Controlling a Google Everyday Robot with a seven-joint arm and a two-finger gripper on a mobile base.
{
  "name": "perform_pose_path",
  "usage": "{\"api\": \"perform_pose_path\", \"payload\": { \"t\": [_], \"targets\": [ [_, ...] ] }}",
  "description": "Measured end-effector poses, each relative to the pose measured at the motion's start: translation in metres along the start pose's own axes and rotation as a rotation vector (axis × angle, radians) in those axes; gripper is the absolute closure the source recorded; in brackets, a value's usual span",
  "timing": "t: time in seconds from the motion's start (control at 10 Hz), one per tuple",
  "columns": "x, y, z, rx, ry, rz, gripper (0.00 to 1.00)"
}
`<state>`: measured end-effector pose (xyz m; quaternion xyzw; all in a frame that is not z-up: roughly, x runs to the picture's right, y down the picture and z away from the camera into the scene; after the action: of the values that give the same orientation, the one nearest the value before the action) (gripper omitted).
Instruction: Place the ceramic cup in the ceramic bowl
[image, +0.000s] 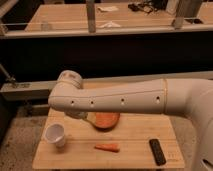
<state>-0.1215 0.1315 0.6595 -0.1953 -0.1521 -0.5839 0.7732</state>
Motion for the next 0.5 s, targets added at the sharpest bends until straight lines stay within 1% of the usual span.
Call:
{"api": "perform_pose_path", "payload": {
  "t": [0.3, 0.4, 0.5],
  "targets": [
    [-0.003, 0.002, 0.009, 0.013, -0.016, -0.046, 0.20],
    [-0.007, -0.001, 0.016, 0.024, -0.027, -0.075, 0.20],
    [-0.009, -0.004, 0.018, 0.028, -0.031, -0.088, 0.20]
  ]
}}
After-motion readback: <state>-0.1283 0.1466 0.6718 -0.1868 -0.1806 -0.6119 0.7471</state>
